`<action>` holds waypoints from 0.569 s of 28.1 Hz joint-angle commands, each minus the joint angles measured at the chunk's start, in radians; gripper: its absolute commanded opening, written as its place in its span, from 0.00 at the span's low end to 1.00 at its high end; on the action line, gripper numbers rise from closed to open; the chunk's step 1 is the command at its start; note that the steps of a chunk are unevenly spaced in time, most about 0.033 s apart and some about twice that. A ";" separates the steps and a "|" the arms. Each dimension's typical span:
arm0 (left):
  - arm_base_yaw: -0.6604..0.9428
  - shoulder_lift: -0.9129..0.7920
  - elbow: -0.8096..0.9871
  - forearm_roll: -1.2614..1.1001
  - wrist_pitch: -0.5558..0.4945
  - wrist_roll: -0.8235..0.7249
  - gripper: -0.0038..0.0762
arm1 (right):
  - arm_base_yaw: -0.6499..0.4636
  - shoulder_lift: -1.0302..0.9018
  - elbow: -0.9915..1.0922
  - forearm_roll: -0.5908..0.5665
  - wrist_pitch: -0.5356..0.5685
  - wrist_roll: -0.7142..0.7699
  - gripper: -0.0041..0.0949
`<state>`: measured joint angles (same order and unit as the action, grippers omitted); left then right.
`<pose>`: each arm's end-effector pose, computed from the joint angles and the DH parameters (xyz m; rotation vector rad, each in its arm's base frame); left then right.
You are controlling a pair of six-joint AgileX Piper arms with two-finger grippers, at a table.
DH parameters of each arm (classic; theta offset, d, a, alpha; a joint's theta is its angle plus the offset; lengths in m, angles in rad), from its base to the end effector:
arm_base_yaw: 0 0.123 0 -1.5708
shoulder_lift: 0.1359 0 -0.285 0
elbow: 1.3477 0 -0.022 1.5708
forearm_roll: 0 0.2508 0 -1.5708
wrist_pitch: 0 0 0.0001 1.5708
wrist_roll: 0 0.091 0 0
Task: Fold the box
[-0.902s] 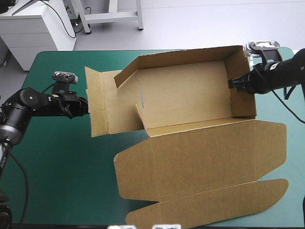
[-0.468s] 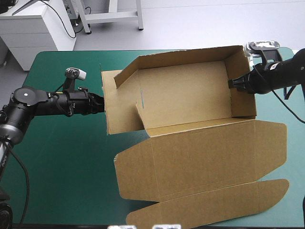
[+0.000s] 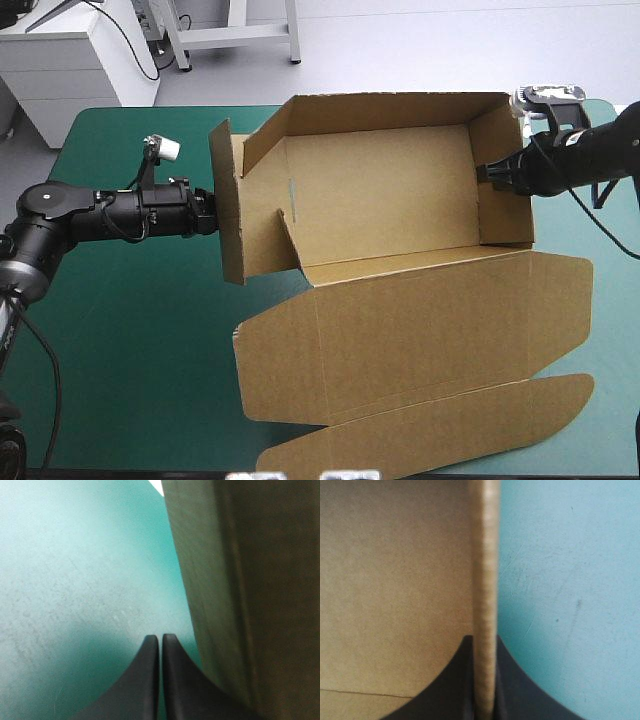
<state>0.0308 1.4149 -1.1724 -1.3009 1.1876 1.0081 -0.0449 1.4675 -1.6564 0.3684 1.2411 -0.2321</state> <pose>0.2779 -0.0729 0.3634 0.5878 1.9867 -1.1858 0.2958 0.0178 0.4281 -0.2181 2.4619 0.3710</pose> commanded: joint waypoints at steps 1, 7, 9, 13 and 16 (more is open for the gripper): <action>0.000 -0.030 -0.028 -0.148 0.068 0.044 0.06 | -0.007 -0.038 -0.031 0.050 -0.018 0.013 0.02; 0.000 -0.030 -0.030 -0.218 0.105 0.061 0.06 | -0.007 -0.038 -0.031 0.050 -0.038 0.020 0.02; 0.000 -0.030 -0.030 -0.218 0.105 0.061 0.06 | -0.007 -0.038 -0.031 0.049 -0.047 0.020 0.02; 0.000 -0.030 -0.030 -0.259 0.105 0.061 0.06 | -0.007 -0.038 -0.031 0.012 -0.063 0.038 0.02; -0.002 -0.030 -0.030 -0.276 0.105 0.061 0.06 | -0.007 -0.038 -0.031 0.010 -0.063 0.043 0.02</action>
<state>0.0308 1.4160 -1.1724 -1.4637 1.1974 1.0648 -0.0449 1.4675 -1.6564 0.3562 1.2282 -0.2017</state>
